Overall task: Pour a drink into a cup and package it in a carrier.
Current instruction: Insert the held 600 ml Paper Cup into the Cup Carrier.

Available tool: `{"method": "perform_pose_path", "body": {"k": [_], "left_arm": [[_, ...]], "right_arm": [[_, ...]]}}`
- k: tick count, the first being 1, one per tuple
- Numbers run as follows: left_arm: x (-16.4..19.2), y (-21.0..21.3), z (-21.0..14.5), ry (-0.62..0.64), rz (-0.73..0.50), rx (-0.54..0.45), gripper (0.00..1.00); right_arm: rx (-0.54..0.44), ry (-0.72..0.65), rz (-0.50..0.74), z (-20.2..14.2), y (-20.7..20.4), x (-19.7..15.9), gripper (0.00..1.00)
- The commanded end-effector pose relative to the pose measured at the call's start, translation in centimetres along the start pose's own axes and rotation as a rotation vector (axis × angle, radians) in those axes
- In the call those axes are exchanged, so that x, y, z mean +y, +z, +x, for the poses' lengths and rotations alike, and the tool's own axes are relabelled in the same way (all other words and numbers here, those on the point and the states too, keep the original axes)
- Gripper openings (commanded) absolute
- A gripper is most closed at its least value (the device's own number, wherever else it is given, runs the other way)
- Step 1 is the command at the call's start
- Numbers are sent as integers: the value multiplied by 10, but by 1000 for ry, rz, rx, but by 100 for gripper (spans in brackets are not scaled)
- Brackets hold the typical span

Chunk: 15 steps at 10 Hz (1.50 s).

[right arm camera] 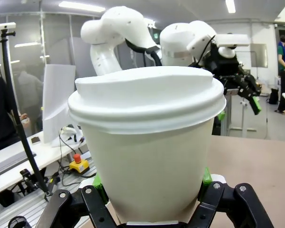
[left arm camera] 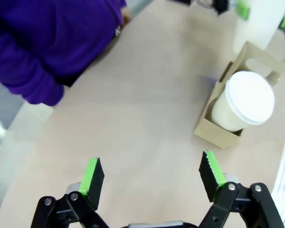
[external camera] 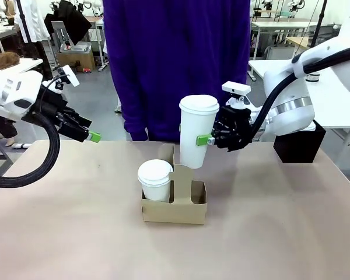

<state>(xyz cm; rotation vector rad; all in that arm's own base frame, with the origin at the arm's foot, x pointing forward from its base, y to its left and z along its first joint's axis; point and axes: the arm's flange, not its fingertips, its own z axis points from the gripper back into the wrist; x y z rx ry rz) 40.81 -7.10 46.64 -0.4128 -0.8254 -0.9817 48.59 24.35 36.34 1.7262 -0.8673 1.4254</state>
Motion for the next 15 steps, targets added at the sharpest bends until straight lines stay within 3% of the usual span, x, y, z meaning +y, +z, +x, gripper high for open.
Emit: {"method": "perform_pose_path", "body": {"k": [1,7,15], "left_arm": [[-2,-1,8,-11,-9,16,100],[-2,-1,8,-11,-9,16,100],[-2,-1,8,-11,-9,16,100]], "right_arm": [[50,6,19,-11,-14,9,80],[58,6,22,-61,-27,18,80],[38,100,-13,-115,-7,25,80]]}}
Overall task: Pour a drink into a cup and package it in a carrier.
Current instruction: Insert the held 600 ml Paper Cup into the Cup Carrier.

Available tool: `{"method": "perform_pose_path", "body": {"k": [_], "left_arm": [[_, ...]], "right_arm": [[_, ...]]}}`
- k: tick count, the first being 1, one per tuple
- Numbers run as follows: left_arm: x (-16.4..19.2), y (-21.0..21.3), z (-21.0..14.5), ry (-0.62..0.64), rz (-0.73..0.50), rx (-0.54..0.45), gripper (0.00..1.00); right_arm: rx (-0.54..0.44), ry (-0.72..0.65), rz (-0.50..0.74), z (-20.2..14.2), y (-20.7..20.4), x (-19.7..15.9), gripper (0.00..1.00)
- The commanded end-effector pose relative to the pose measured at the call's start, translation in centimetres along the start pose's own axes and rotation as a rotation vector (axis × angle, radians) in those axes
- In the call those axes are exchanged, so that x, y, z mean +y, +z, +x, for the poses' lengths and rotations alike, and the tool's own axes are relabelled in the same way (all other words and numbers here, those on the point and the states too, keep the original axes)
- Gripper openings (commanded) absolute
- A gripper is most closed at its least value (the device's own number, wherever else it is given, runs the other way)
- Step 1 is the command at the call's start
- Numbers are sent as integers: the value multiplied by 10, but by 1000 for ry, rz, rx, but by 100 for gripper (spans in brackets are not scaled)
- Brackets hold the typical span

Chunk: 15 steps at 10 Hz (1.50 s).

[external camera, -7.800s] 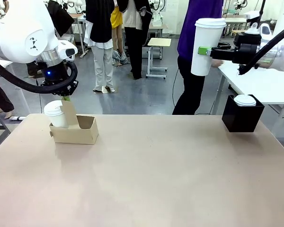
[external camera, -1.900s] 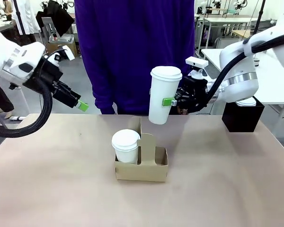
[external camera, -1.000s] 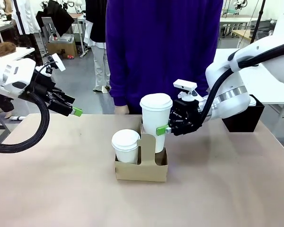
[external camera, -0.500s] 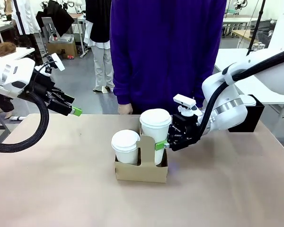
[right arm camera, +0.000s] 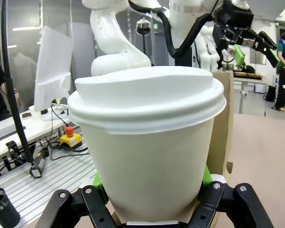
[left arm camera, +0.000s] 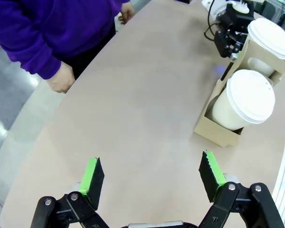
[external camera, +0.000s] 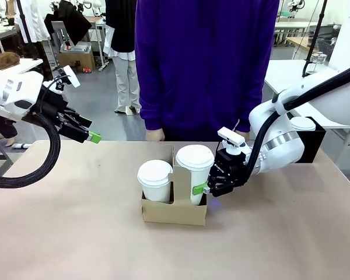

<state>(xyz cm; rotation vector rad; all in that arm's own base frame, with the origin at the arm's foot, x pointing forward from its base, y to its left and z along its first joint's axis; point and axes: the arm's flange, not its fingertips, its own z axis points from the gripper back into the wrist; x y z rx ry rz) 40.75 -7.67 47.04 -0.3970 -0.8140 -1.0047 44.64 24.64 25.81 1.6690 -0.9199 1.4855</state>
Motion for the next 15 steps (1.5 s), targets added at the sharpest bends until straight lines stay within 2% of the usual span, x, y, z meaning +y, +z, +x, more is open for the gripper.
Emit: {"method": "perform_pose_path", "body": {"k": [1,5,10,11,15], "left_arm": [[1,0,2,10,-7,-2,100],[1,0,2,10,-7,-2,100],[1,0,2,10,-7,-2,100],[1,0,2,10,-7,-2,100],[1,0,2,10,-7,-2,100]], "right_arm": [[4,32,2,-9,1,4,80],[5,-27,10,-20,5,4,80],[83,-62,-4,-24,9,7,80],[103,-65,-17,-23,8,8,100],[106,-77,-60,-19,30,24,100]]}}
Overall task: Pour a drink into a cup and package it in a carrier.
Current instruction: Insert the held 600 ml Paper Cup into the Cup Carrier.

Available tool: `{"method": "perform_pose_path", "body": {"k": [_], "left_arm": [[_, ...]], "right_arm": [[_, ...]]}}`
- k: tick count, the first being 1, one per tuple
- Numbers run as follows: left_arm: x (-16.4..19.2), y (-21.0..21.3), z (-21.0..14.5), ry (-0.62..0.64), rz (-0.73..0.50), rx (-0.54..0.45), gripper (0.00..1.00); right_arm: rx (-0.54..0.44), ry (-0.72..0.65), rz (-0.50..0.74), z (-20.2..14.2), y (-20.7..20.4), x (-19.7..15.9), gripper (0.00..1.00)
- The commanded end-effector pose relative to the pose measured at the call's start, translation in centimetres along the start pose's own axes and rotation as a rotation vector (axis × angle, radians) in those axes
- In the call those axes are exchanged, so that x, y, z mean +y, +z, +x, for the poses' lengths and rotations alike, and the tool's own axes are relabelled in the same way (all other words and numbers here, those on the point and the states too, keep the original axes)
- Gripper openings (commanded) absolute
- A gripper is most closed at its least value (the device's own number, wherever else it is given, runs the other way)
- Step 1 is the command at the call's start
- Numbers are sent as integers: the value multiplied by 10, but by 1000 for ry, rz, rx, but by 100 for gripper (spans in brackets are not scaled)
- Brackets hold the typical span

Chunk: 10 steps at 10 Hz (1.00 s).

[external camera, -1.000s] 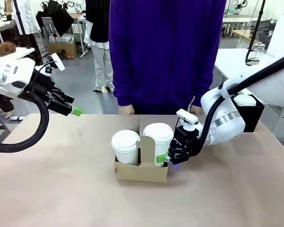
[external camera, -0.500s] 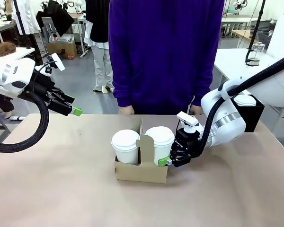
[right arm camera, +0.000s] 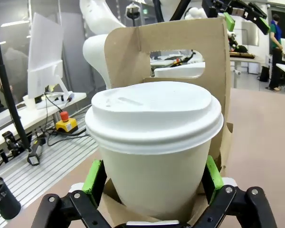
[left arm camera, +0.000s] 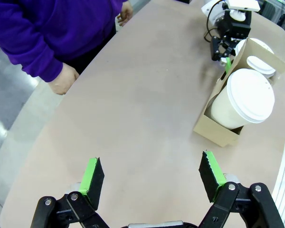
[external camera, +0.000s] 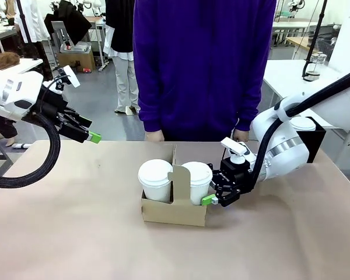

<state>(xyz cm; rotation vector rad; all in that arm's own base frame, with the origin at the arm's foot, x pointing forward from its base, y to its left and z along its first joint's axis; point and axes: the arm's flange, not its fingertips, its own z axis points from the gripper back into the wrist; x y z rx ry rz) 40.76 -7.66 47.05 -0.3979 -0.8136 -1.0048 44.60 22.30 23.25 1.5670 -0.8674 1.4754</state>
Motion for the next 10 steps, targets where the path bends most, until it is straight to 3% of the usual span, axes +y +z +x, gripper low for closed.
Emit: {"method": "perform_pose_path", "body": {"k": [1,6,10], "left_arm": [[1,0,2,10,-6,-2,100],[1,0,2,10,-6,-2,100],[1,0,2,10,-6,-2,100]], "right_arm": [[21,-31,-17,4,16,18,100],[64,-91,-236,12,66,53,100],[137,-310,-528,32,110,141,100]]}}
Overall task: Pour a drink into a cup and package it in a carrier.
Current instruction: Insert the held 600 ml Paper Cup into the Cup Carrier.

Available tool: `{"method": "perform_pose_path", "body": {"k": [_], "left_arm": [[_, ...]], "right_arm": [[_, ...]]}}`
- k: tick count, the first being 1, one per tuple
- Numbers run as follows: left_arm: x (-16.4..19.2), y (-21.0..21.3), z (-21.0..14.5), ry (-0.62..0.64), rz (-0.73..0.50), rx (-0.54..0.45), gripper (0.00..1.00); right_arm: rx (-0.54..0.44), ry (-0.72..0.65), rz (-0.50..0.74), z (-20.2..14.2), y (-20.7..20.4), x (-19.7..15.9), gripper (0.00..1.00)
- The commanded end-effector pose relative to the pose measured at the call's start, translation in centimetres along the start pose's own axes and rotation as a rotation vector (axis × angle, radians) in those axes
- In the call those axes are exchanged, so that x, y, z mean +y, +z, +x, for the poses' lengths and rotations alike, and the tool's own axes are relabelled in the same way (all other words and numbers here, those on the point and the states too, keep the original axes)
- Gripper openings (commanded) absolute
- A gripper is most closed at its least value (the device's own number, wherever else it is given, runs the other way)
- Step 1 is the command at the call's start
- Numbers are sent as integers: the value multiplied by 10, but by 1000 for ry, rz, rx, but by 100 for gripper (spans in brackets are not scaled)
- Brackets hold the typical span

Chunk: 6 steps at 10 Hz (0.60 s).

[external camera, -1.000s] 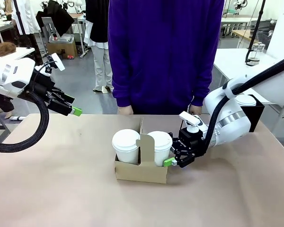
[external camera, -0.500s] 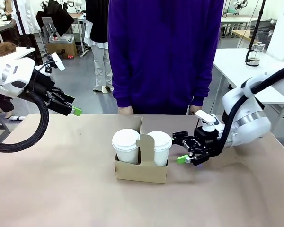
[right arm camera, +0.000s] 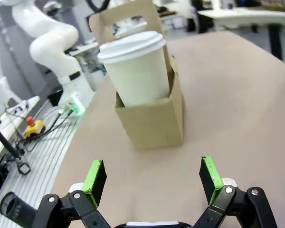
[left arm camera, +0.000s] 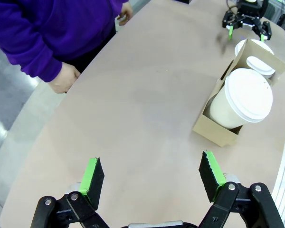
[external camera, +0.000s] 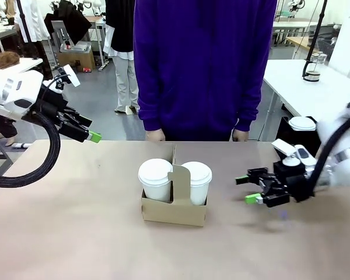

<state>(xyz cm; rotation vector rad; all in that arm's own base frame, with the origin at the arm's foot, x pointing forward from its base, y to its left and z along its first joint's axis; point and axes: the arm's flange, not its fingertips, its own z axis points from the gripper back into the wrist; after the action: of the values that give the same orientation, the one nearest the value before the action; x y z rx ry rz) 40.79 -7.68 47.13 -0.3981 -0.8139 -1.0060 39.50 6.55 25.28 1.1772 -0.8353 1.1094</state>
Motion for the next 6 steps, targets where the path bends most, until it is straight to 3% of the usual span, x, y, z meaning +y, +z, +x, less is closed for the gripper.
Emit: {"method": "perform_pose_path", "body": {"k": [1,4,6], "left_arm": [[1,0,1,11,-6,-2,100],[1,0,1,11,-6,-2,100],[1,0,1,11,-6,-2,100]], "right_arm": [[30,-127,-152,16,21,49,100],[54,-159,-388,19,46,97,100],[132,-222,-476,19,49,101,100]]}}
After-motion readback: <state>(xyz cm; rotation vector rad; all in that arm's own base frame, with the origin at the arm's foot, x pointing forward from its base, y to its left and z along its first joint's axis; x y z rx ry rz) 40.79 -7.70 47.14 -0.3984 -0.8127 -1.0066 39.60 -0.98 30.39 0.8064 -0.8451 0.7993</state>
